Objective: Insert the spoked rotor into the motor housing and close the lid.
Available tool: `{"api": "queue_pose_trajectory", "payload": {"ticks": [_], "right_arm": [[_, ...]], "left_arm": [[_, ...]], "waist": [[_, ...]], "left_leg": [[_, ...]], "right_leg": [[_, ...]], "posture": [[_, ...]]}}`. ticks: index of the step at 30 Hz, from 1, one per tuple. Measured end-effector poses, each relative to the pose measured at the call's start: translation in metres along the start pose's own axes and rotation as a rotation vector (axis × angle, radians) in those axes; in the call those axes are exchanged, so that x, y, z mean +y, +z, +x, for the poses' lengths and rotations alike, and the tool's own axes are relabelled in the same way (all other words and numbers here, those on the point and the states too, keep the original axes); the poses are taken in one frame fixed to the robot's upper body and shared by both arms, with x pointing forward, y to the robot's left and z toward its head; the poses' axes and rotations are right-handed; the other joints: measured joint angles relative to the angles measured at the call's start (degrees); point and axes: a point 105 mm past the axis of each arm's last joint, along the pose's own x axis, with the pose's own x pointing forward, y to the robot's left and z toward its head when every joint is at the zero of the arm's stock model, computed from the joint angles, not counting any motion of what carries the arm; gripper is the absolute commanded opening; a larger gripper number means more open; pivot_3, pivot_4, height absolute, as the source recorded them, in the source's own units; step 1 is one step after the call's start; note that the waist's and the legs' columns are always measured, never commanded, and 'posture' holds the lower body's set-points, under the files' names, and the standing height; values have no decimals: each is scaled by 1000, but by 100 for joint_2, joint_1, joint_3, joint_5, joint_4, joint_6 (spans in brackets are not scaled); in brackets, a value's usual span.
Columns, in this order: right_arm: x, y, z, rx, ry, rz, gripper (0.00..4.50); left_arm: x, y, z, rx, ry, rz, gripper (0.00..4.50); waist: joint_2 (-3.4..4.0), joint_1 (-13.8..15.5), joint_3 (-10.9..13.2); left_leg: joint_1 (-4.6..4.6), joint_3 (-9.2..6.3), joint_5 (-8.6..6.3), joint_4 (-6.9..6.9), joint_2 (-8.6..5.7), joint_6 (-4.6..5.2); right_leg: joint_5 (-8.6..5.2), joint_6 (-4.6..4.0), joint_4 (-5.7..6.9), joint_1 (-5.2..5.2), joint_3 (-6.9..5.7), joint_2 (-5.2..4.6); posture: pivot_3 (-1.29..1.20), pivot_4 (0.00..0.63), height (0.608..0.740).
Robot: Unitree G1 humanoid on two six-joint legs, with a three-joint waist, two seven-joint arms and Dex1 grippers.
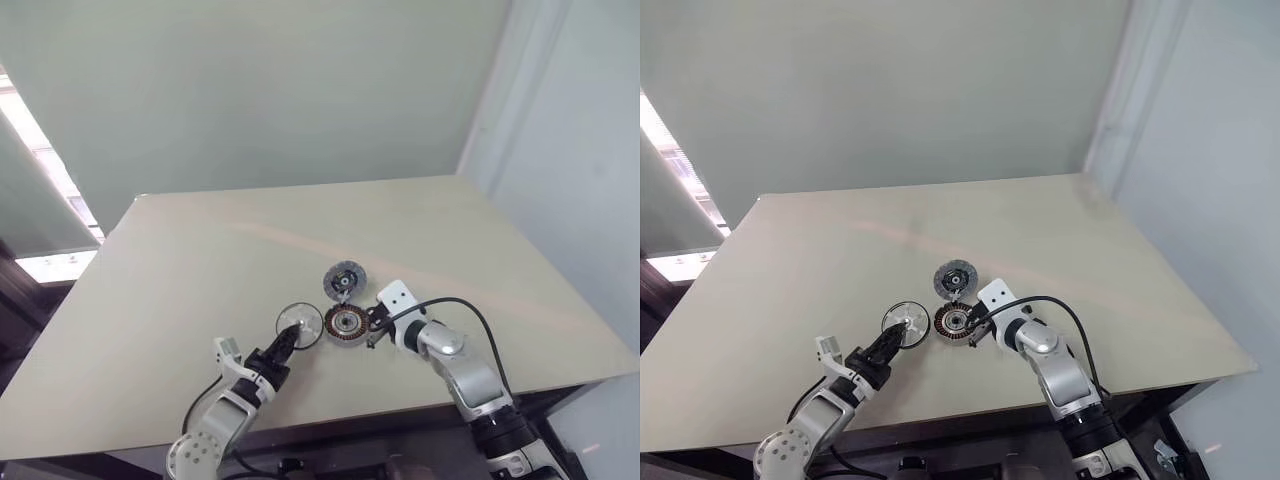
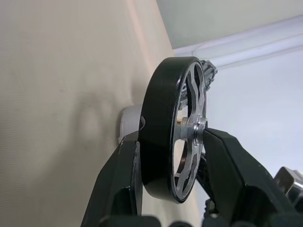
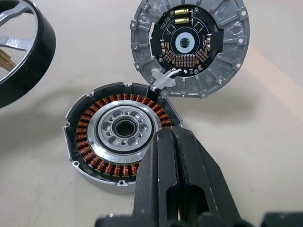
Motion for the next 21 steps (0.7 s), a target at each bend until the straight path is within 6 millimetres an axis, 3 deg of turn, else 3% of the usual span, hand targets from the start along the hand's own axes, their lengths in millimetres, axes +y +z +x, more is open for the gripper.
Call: {"api": "queue_pose_trajectory", "payload": {"ticks": [11, 21], "right_arm": [[-8, -14, -10, 46, -32, 17, 0], [-8, -14, -13, 43, -52, 25, 0]], "left_arm": [[-27, -27, 35, 100, -49, 35, 1632], [-19, -23, 30, 100, -12, 64, 1632]], "waist": [[0, -6, 1], [0, -3, 0]], "left_leg": [[2, -1, 0, 4, -3, 0], [5, -2, 0, 6, -5, 0]], "right_leg": [[0, 0, 1, 4, 1, 0], [0, 0, 1, 8, 1, -1]], "posture": [[0, 0, 740], [0, 0, 740]]}}
